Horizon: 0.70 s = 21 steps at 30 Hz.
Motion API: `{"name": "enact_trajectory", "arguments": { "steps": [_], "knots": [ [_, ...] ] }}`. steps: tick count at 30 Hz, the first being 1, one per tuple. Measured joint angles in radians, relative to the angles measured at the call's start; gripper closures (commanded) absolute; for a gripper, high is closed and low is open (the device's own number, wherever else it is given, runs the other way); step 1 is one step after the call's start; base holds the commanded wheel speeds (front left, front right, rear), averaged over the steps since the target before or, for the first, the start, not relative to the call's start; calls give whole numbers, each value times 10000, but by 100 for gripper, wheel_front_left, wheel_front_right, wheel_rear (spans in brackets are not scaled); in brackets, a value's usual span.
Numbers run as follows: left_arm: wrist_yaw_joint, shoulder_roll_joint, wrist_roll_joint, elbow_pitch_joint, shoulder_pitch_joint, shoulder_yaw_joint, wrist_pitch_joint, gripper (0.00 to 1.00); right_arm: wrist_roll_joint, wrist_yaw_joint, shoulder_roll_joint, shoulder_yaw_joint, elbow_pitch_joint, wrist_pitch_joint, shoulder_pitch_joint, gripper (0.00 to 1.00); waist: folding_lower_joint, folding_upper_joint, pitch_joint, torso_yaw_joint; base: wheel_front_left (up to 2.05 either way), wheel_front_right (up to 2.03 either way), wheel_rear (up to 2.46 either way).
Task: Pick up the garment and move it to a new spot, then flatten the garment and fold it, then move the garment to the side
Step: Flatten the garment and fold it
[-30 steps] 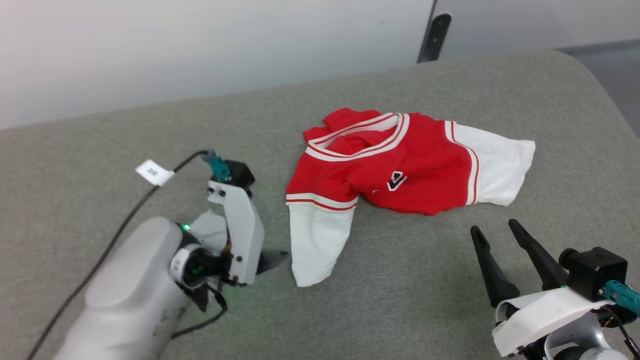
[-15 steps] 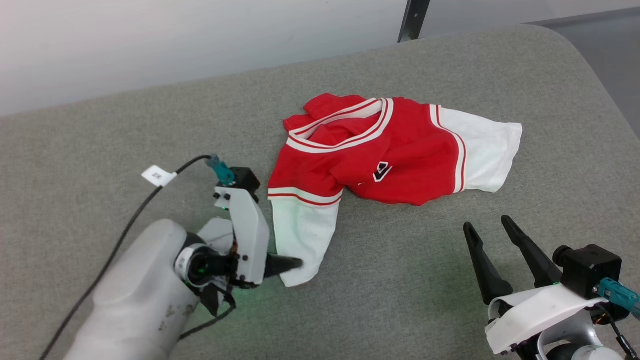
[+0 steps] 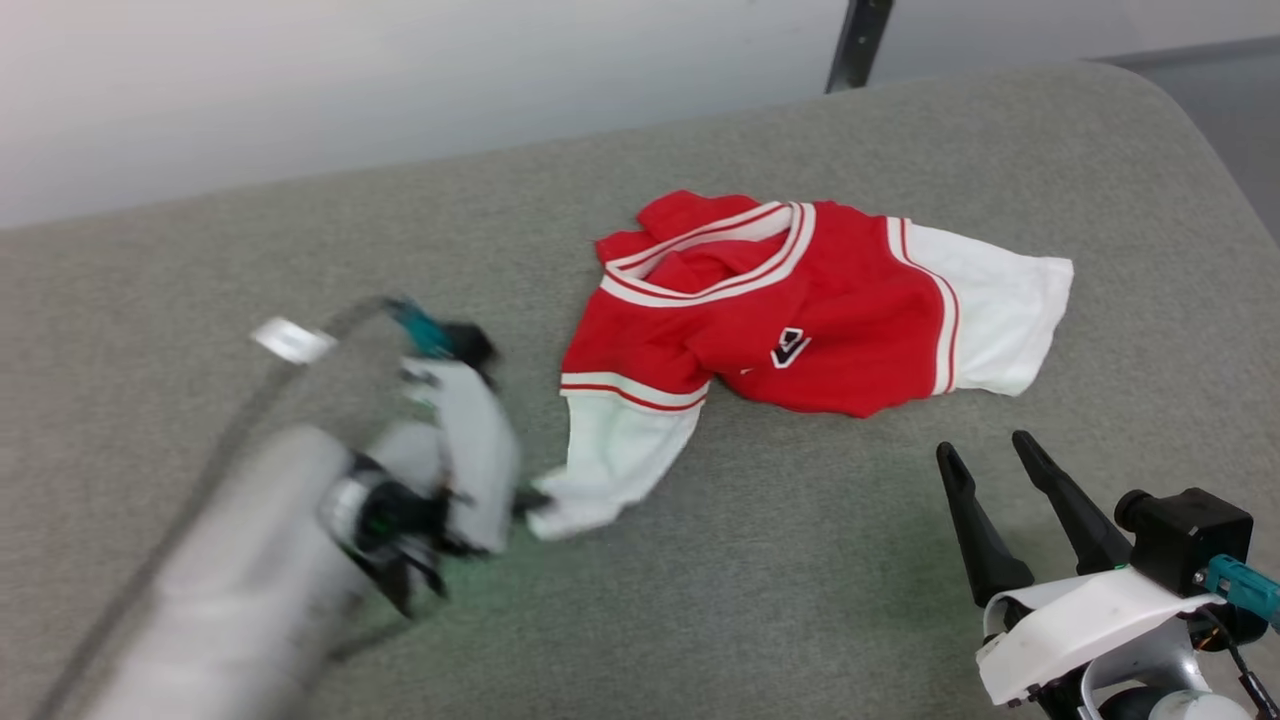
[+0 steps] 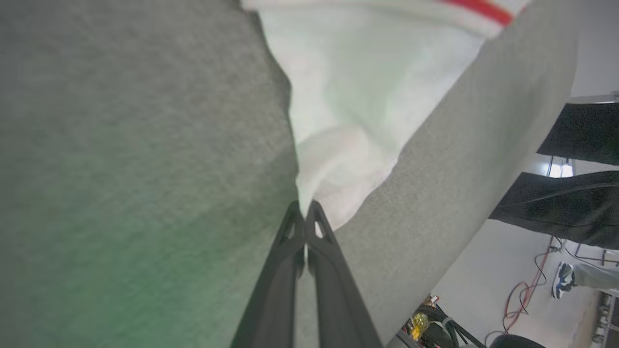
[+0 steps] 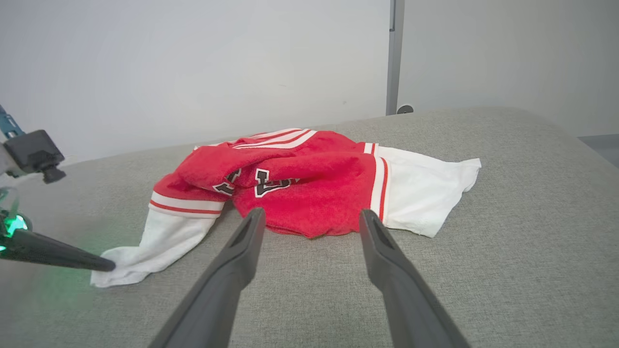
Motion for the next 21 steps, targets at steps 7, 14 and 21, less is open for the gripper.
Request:
{"name": "enact_trajectory", "arguments": {
  "steps": [7,14,21],
  "knots": [
    [199,1546,165,-15,-994,635,253,100,2,0,38,27,13,102,121,0,1,0,-232,395,0,0,0],
    [782,2324,489,267,-1852,966,366,100,2,0,21,123,-96,188,91,0,0,0,-132,600,0,0,0],
    [970,2174,1160,1051,-2521,790,-395,100,33,0,4,332,-148,242,-207,0,0,0,384,429,0,0,0]
  ]
}}
